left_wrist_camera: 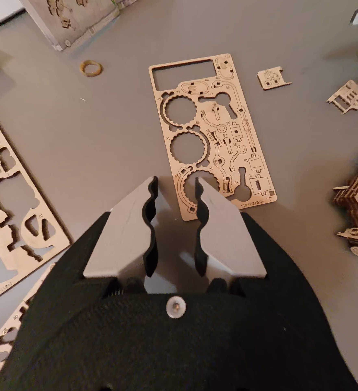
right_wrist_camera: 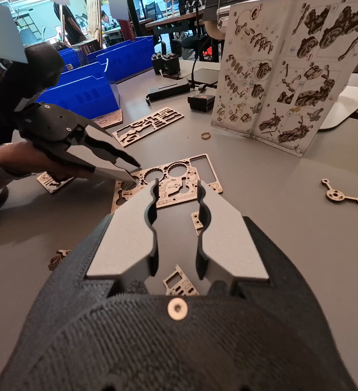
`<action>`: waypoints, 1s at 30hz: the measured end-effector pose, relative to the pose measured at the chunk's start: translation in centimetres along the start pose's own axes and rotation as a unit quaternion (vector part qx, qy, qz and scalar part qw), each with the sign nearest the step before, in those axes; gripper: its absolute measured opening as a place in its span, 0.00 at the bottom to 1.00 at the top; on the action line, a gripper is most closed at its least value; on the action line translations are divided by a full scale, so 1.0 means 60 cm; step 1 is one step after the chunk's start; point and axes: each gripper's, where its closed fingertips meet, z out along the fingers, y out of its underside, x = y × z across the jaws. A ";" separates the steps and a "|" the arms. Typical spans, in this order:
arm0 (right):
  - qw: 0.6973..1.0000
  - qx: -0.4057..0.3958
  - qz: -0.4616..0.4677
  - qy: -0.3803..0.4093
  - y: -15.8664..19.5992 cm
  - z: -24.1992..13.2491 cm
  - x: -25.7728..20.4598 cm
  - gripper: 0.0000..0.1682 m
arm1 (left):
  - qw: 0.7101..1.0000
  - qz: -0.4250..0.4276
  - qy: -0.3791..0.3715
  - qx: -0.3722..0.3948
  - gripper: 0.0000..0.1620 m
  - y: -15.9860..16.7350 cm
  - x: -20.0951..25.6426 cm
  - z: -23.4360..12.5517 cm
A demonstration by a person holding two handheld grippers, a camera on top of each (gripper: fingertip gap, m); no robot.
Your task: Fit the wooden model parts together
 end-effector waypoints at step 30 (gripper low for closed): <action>0.939 -0.007 0.261 -0.224 -0.004 0.018 -0.098 0.23 | 0.968 -0.001 -0.036 0.247 0.00 -0.128 0.028 -0.087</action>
